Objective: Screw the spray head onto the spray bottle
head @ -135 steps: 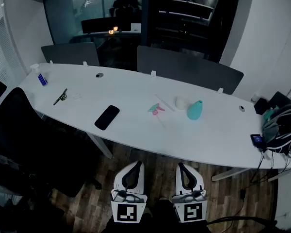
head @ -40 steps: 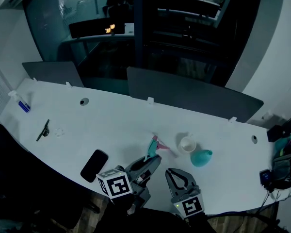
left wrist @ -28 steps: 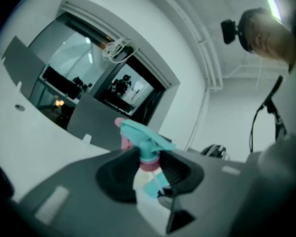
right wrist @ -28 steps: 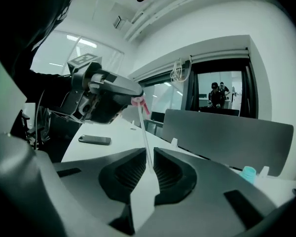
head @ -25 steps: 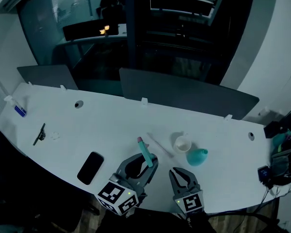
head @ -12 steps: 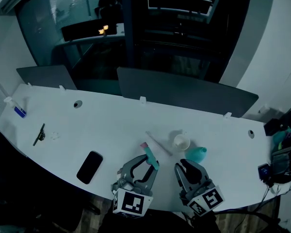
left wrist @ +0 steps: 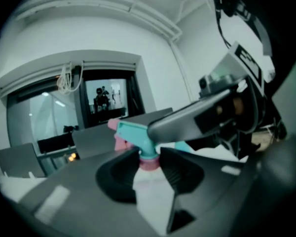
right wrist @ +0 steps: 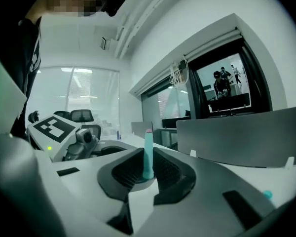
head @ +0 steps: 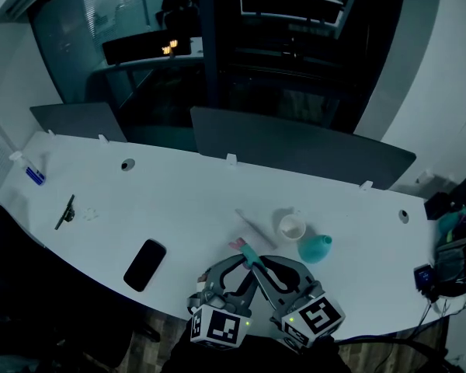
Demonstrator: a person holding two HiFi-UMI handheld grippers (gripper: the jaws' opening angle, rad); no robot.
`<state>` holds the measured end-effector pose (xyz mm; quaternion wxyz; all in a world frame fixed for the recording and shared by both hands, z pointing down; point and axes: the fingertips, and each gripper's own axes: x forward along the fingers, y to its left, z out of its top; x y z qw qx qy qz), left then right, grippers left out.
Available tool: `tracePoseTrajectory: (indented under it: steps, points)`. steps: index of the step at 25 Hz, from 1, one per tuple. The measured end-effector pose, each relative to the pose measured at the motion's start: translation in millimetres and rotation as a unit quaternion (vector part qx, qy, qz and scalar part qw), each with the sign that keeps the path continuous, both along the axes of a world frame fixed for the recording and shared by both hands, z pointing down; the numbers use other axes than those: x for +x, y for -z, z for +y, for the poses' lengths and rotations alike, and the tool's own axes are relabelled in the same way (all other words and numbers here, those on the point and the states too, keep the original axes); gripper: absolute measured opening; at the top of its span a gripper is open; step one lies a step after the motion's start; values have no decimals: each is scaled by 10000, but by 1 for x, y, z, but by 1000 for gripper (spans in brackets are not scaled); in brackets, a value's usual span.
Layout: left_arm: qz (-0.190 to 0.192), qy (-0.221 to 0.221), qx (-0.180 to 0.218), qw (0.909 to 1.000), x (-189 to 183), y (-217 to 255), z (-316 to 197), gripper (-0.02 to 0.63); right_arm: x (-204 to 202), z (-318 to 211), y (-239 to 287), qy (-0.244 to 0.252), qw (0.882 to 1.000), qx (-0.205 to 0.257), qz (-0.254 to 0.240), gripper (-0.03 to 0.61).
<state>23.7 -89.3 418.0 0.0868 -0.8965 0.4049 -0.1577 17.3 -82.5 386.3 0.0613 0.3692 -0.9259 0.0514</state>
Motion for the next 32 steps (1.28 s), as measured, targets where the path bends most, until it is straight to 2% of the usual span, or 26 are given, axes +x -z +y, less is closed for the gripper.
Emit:
tracePoseTrajectory:
  steps: [5, 10, 12, 14, 18, 20, 23, 25, 28, 32]
  points:
    - [70, 146, 191, 9997, 0, 7, -1, 140, 2, 1, 9, -23, 9998, 138, -104, 60]
    - [294, 166, -116, 9994, -1, 3, -4, 189, 2, 4, 11, 79, 9997, 203, -101, 60]
    - [239, 137, -169, 9995, 1, -1, -5, 189, 1, 5, 11, 136, 9997, 180, -114, 60]
    - [190, 123, -161, 9996, 1, -4, -5, 153, 1, 5, 11, 167, 9997, 165, -107, 60]
    - [179, 91, -178, 9996, 3, -5, -4, 149, 1, 6, 10, 231, 9995, 182, -69, 60]
    - [324, 58, -215, 9992, 3, -3, -4, 147, 0, 7, 10, 234, 9995, 194, -38, 60]
    - [760, 48, -319, 9966, 0, 4, -4, 147, 7, 5, 17, 109, 9991, 394, -122, 61]
    - [857, 95, -264, 9959, -4, 7, -5, 147, 23, 2, 25, -129, 9982, 508, -289, 64]
    - [945, 231, -341, 9947, -14, 3, -7, 147, 66, -8, 28, -750, 9944, 484, -561, 64]
    - [1291, 310, -291, 9907, -22, 14, -9, 147, 144, -17, 8, -1869, 9813, 350, -312, 64]
